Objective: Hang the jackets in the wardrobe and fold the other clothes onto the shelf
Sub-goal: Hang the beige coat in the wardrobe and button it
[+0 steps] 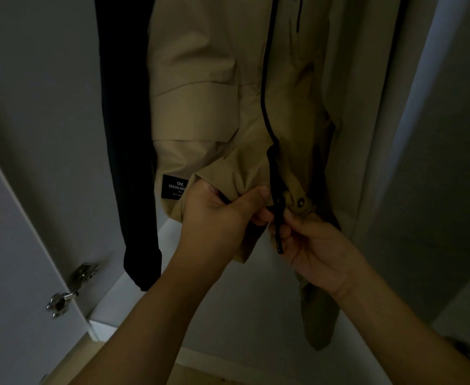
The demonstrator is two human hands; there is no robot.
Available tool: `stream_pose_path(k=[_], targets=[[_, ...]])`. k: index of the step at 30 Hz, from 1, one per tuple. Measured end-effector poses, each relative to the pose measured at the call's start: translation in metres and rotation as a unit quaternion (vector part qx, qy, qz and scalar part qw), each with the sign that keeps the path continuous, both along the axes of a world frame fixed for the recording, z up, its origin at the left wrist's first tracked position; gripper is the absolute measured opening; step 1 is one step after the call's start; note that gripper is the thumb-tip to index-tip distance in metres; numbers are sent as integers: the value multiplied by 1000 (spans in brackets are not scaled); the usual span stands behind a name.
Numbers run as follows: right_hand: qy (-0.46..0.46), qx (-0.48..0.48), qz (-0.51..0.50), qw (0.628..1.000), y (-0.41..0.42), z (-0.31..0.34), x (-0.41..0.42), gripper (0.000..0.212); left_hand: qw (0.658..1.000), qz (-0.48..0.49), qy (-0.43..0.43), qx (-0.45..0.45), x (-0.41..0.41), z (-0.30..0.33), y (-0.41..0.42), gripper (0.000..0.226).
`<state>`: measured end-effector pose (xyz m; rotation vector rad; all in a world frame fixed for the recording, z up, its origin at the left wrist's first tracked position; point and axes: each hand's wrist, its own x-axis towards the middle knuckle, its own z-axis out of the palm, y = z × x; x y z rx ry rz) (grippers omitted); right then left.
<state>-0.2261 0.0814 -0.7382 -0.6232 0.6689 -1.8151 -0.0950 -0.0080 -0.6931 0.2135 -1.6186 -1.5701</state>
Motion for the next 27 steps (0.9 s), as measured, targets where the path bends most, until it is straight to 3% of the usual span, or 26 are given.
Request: stream_pose_path(k=[3,12,17,23,25,27], targets=[[13,12,-8,1000,0,1,1,19,1000,3,-6,-5,-1,0,1,13],[19,14,-16,1000,-2,-2,0,27,999,14,-32,-24,2,0,-1,7],[15,23,-29,999,-3,-3,-3,30,999,12,-33,-36,2,-1,2,16],[47,18,-53,997,-4,-3,-2,24,992,53,-79,-88,1,-8,0,10],[67,31,-79,994,-7,-2,1,24,991,46,-108,-68,1,-9,-2,10],[77,47,-97,991,-10,-2,3,39,991,23,-130,-23,1,-8,-5,11]])
